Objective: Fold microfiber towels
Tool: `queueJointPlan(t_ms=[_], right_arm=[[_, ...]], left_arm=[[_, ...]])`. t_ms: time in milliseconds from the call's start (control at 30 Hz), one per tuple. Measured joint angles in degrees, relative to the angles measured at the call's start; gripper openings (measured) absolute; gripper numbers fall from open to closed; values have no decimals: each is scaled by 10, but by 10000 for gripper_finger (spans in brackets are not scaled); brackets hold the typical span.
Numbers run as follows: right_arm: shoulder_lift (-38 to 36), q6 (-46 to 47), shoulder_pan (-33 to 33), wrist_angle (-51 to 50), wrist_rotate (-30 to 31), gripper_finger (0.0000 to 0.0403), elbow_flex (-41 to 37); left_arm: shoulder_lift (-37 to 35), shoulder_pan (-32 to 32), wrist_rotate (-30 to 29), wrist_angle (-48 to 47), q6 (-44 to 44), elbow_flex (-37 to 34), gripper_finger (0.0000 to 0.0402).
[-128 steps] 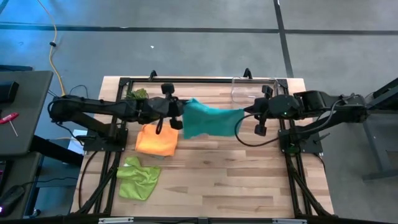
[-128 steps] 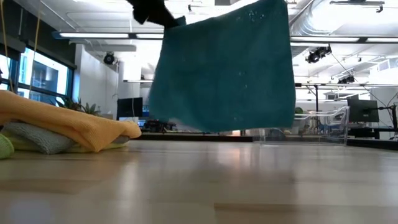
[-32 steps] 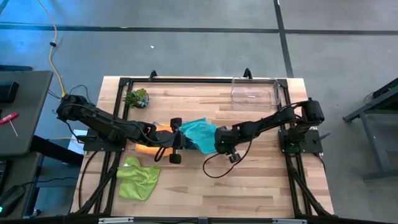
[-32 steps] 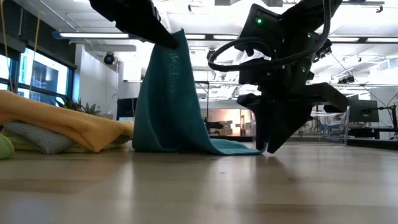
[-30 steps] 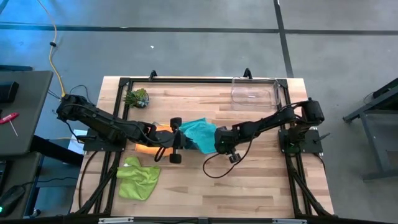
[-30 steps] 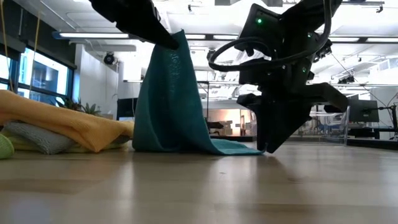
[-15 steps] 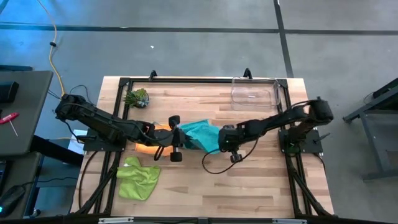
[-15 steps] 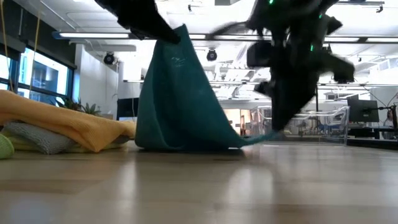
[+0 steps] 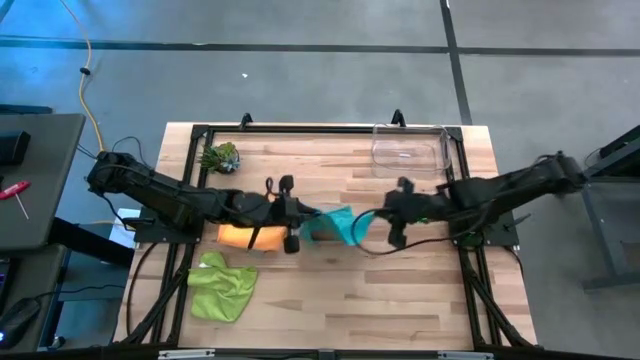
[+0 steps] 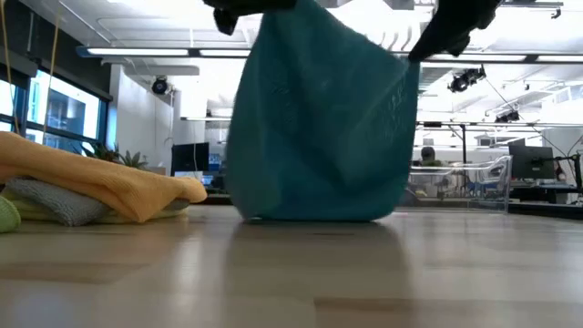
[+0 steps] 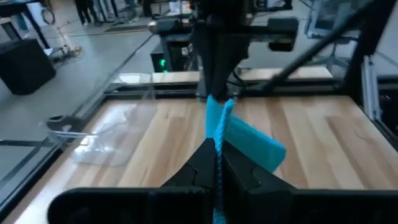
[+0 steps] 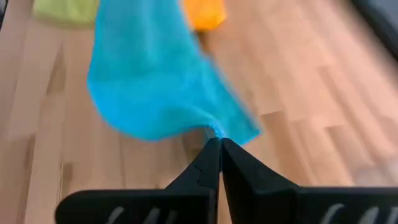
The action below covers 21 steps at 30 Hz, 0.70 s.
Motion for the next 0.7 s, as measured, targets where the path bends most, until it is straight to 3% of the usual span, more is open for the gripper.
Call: queueJointPlan(t_ms=[300, 700], right_arm=[[-84, 12, 2, -40, 64, 0, 0], [-140, -45, -45, -35, 75, 0, 0]], left_arm=[[12, 66, 25, -60, 54, 73, 0], [18, 108, 34, -76, 86, 77, 0]])
